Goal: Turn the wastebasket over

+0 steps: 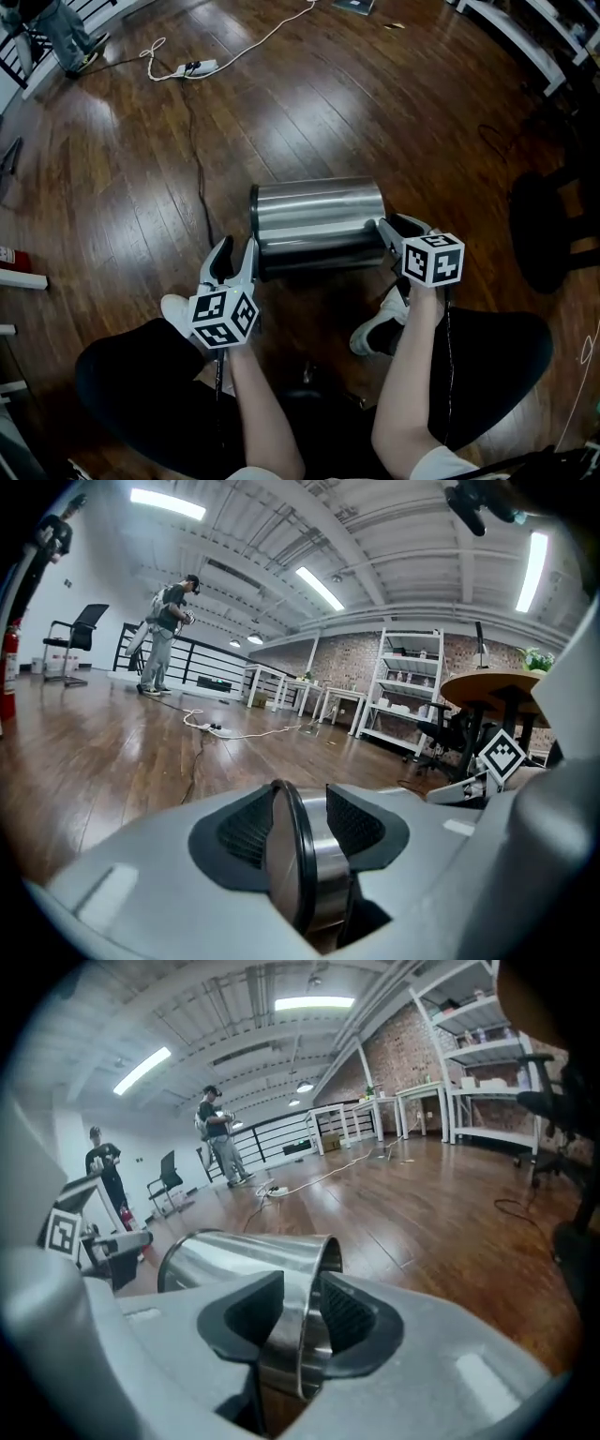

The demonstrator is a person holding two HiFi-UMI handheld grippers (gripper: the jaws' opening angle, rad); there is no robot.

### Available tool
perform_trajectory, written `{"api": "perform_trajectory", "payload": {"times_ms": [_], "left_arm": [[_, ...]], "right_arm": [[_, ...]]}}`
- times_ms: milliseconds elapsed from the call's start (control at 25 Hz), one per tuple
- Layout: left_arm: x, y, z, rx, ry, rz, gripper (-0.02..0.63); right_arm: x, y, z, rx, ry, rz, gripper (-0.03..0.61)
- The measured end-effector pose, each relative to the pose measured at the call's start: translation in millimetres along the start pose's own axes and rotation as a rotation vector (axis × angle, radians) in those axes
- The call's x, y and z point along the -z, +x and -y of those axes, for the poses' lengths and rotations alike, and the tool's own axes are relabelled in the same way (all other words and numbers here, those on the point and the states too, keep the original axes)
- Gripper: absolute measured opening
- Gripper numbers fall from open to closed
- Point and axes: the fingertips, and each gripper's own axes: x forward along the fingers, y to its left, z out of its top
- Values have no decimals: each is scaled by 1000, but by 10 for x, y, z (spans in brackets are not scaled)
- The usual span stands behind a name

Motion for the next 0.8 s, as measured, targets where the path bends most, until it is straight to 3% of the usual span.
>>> {"api": "perform_trajectory", "payload": {"times_ms": [120, 280, 440, 600, 800], "left_arm": [[187, 61, -37, 2, -37, -42, 202], [346, 172, 49, 42, -122, -64, 202], [452, 237, 26, 18, -156, -91, 199], [466, 258, 4, 41, -263, -76, 105], [438, 278, 5, 13, -204, -124, 83]], "right_arm": [[-125, -152, 10, -11, 31, 68, 109], [-77, -155, 16, -19, 8, 43, 109], [66, -66, 12, -27, 36, 10, 109], [194, 37, -11, -41, 53, -35, 105], [181, 64, -11, -53, 95, -38, 80]]}}
